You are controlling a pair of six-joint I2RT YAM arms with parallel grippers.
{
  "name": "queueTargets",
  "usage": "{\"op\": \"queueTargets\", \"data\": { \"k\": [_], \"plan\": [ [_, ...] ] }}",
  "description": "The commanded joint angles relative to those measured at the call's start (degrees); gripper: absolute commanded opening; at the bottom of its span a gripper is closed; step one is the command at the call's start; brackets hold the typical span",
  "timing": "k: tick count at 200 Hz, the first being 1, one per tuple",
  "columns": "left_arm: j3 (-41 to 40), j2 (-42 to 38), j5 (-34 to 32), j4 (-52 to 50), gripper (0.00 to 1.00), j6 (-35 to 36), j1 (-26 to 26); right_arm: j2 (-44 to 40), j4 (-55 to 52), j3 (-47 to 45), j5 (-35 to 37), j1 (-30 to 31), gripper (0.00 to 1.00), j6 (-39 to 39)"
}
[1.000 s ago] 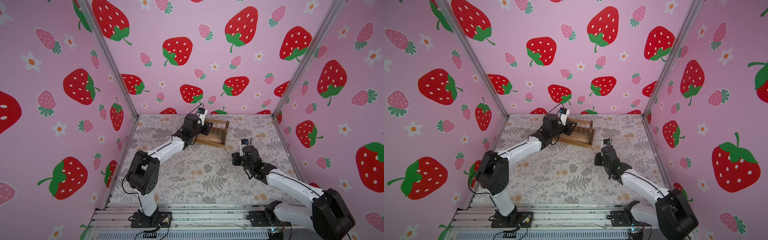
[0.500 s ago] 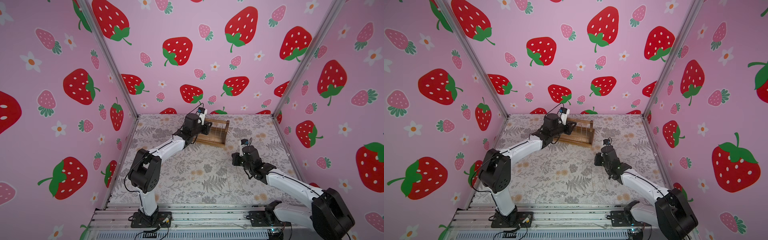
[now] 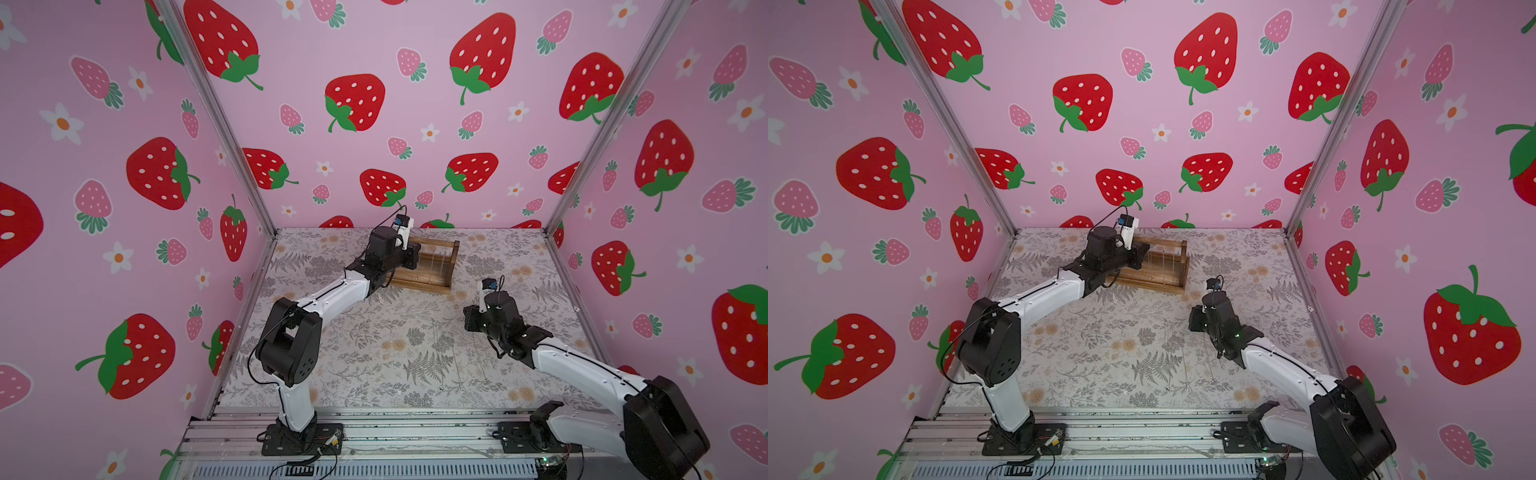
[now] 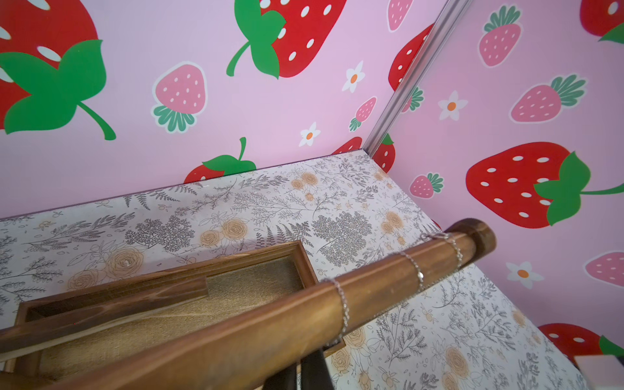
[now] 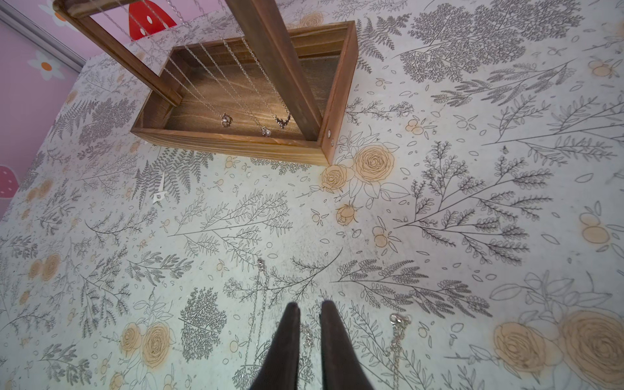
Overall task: Take the necklace off the jewelry display stand
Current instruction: Take off the necklace from the stand.
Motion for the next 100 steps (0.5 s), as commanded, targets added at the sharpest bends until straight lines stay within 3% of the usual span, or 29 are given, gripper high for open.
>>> {"op": "queueTargets", "data": {
  "k": [1, 100],
  "plan": [
    [-0.3, -3.1, -2.6, -1.8, 0.0, 1.6, 0.9, 0.4, -0.8, 0.2, -0.4, -0.2, 0.15, 0.0],
    [1.0, -9.5, -17.7, -17.3, 0.0, 3.8, 4.9, 1.2, -0.6, 0.5, -1.3, -0.2, 0.15, 0.3]
  ]
}}
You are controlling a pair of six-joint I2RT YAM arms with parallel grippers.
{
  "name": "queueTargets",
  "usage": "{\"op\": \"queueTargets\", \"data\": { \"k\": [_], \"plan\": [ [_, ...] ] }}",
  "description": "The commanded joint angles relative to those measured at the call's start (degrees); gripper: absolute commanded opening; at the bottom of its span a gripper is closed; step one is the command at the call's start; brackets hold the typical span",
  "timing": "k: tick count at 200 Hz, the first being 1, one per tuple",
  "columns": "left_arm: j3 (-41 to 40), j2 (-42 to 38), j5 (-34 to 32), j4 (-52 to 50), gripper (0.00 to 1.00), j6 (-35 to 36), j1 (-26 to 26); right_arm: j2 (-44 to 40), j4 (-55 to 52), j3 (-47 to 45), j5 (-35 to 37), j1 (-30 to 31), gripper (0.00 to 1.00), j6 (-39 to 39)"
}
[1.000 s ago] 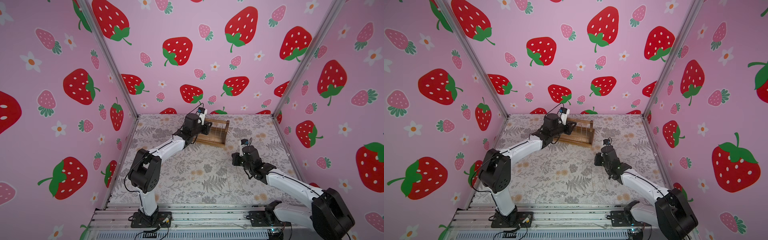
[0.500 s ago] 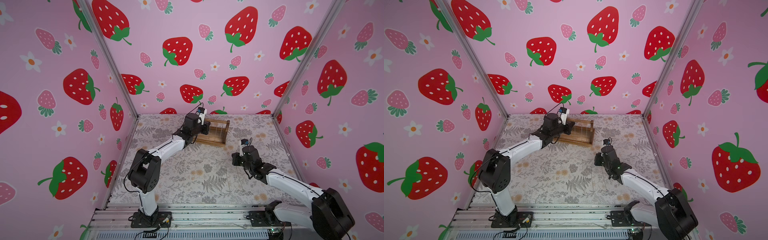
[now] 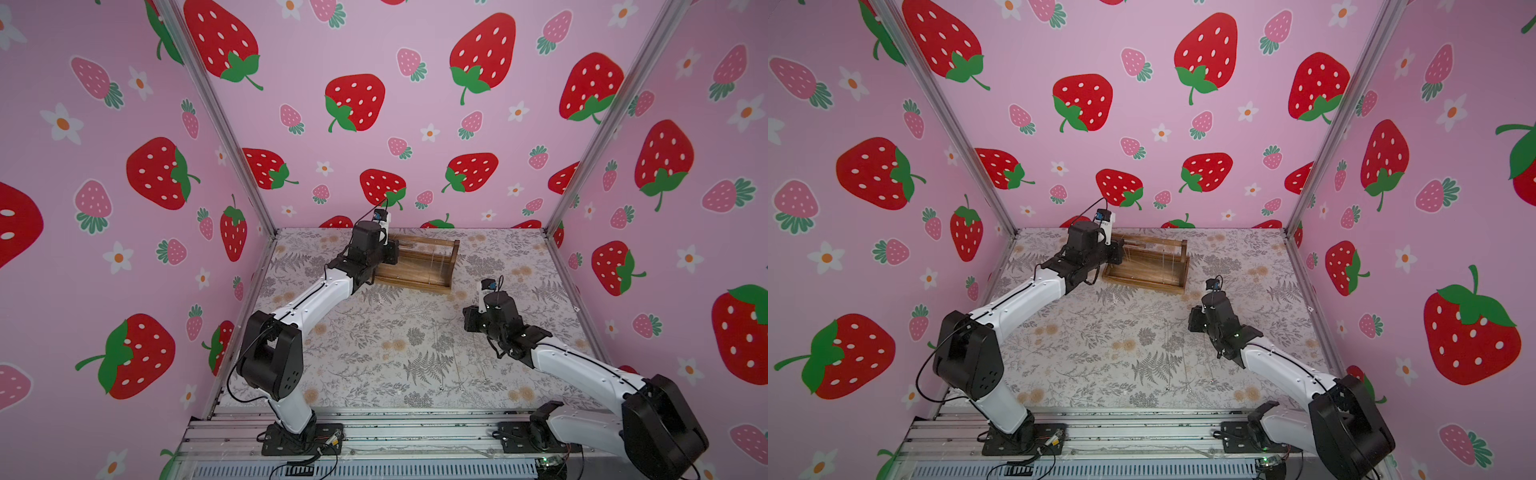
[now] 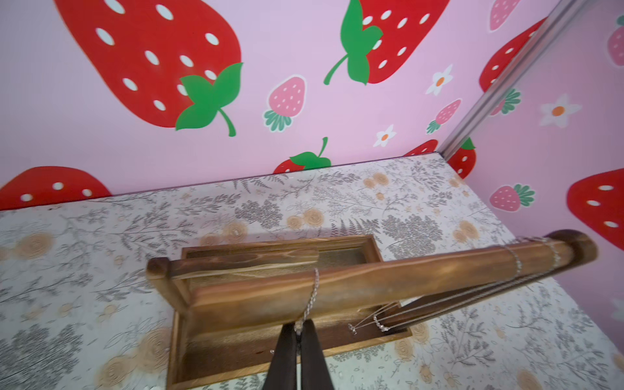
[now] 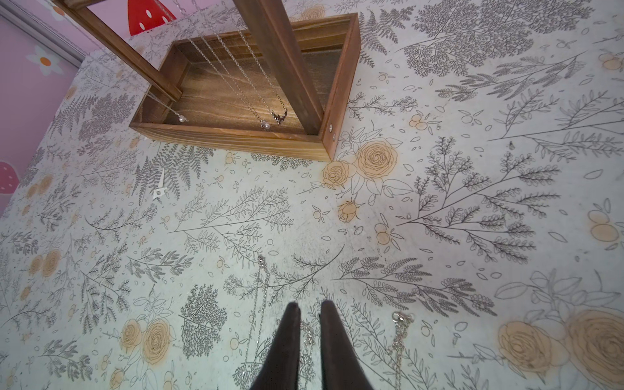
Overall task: Take the necklace off the jewelry display stand
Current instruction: Take off the necklace from the stand.
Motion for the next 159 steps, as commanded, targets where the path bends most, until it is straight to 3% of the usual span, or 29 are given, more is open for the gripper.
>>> {"op": "queueTargets", "data": {
  "k": [1, 67, 116, 159],
  "plan": [
    [1.4, -2.0, -6.6, -4.5, 0.0, 1.3, 0.8, 0.7, -0.6, 0.5, -0.8, -0.2, 0.15, 0.2],
    [-0.8, -5.2, -9.3, -7.0, 0.0, 0.3, 3.0, 0.2, -0.8, 0.1, -1.0, -0.2, 0.15, 0.4],
    [-4.9, -15.2, -7.1, -12.8, 0.0, -1.8, 2.3, -0.2, -0.9, -0.1, -2.4, -0.2, 0.15, 0.8],
    [-7.4, -26.8, 4.3, -20.4, 0.0, -3.3, -0.8, -0.4, -0.8, -0.3, -2.2, -0.2, 0.15, 0.7]
  ]
}}
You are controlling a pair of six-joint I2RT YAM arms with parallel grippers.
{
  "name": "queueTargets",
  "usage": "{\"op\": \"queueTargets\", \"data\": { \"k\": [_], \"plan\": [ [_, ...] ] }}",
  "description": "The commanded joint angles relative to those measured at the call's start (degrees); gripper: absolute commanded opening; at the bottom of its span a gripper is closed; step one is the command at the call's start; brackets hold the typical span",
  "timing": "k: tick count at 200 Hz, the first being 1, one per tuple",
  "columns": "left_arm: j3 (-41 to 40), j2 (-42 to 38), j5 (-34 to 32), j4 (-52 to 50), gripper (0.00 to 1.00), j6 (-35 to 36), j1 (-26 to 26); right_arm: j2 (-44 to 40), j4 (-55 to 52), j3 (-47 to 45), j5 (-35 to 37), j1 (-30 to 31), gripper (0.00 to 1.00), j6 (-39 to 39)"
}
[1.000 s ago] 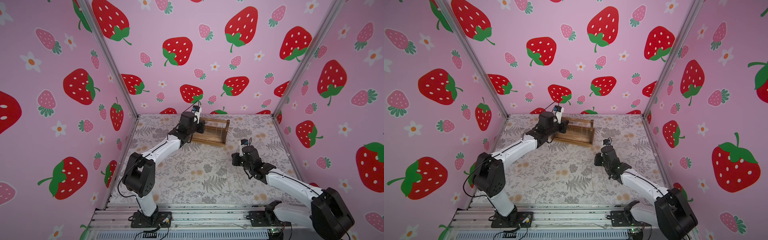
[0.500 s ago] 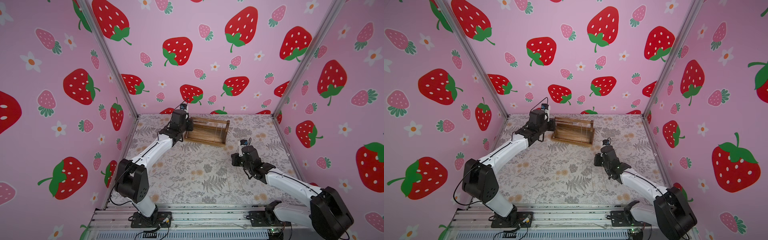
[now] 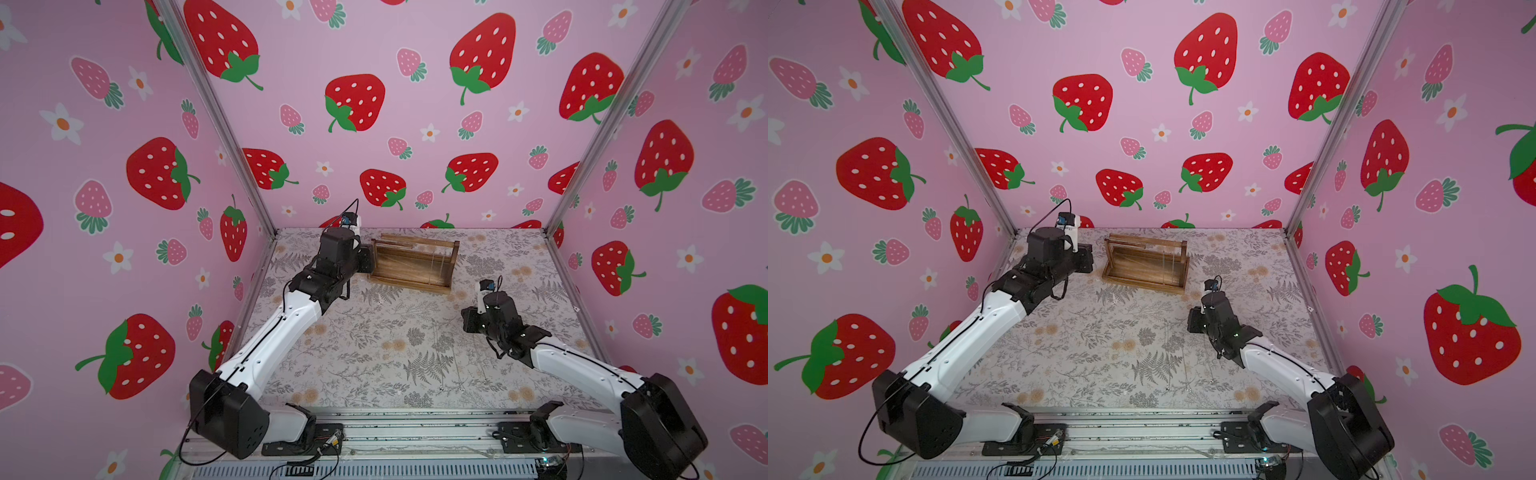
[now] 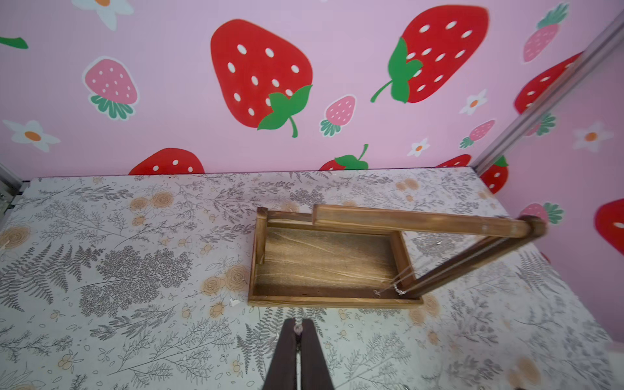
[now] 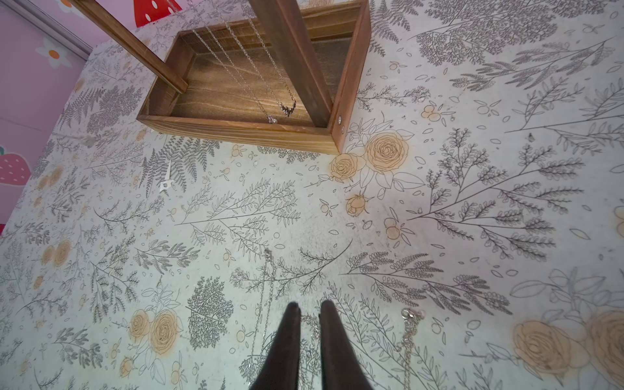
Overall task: Take the necklace off the jewelry display stand
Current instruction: Take off the necklace from the stand, then place the necklace at the center of the board.
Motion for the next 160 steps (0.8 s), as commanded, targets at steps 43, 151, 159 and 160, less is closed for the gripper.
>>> {"op": "queueTargets", "data": {
  "k": [43, 151, 159, 160],
  "plan": [
    [-4.5, -13.0, 22.2, -11.9, 0.0, -1.8, -6.7, 0.7, -0.4, -0.1, -1.4, -0.2, 0.15, 0.4],
    [-14.7, -16.0, 26.7, -6.9, 0.0, -3.2, -27.4, 1.2, -0.8, -0.2, -0.8, -0.2, 0.15, 0.3],
    [-14.7, -15.3, 26.2, -6.8, 0.0, -3.2, -28.5, 1.1, -0.8, -0.2, -0.8, -0.2, 0.15, 0.3],
    [-14.7, -15.3, 26.1, -6.8, 0.0, -3.2, -28.7, 1.1, -0.8, -0.2, -0.9, -0.2, 0.15, 0.3]
  ]
}}
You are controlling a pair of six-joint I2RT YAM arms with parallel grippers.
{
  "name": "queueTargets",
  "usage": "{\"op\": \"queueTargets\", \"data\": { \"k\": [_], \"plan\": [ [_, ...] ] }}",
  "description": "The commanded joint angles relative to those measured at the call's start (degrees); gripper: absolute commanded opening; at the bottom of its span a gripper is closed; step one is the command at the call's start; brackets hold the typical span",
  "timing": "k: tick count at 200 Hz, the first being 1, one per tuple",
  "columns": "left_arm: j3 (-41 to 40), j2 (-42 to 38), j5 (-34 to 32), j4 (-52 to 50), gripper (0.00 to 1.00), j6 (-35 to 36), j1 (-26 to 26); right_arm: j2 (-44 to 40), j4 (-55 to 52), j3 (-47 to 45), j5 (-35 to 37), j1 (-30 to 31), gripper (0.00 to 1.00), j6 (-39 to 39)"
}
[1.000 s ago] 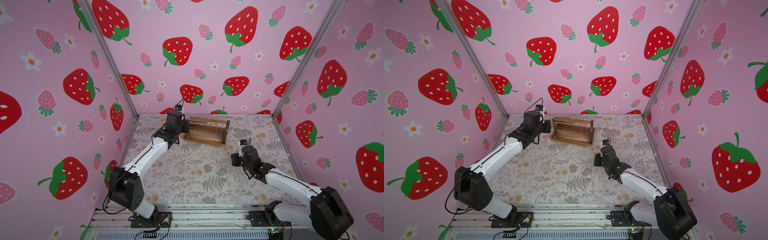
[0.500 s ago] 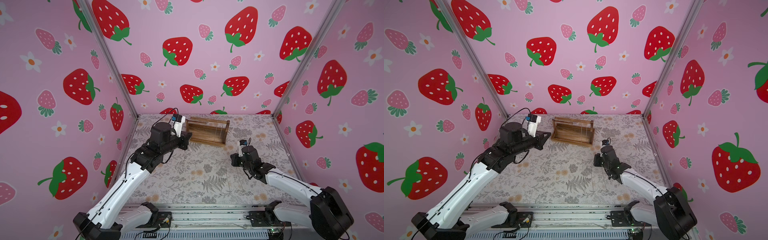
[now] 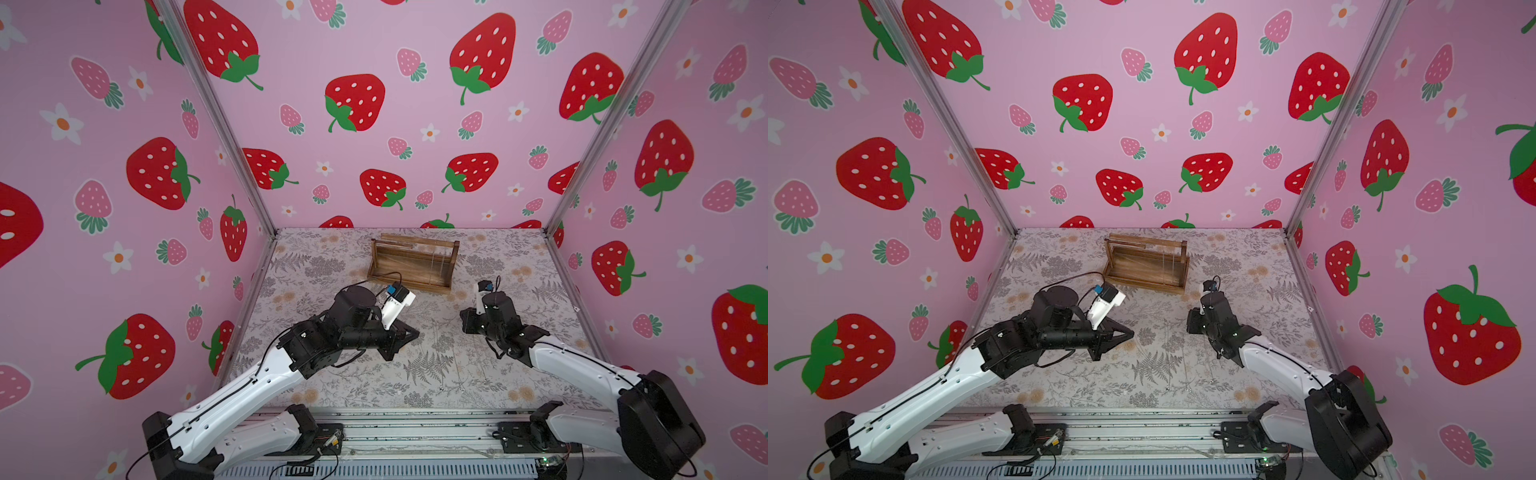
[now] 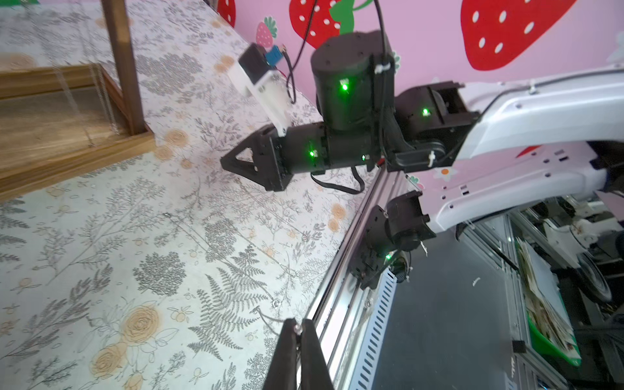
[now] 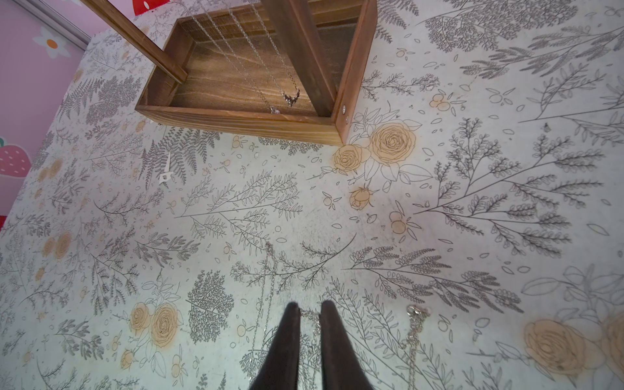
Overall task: Take the necklace off the jewelry display stand
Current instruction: Place the necklace at the center of the board.
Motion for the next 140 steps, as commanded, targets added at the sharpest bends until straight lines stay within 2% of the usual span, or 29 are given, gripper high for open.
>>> {"op": "queueTargets", "data": {
  "k": [1, 51, 140],
  "plan": [
    [-0.3, 1.7, 0.9, 3.0, 0.0, -0.7, -3.0, 0.2, -0.8, -0.3, 0.2, -0.2, 0.15, 0.3],
    [-2.2, 2.5, -4.2, 2.6, 0.0, -1.0, -8.7, 0.7, -0.6, 0.0, -0.9, -0.2, 0.15, 0.5],
    [-4.9, 3.7, -5.7, 4.9, 0.0, -2.8, -10.4, 0.9, -0.8, 0.1, -0.8, -0.2, 0.15, 0.5]
  ]
}}
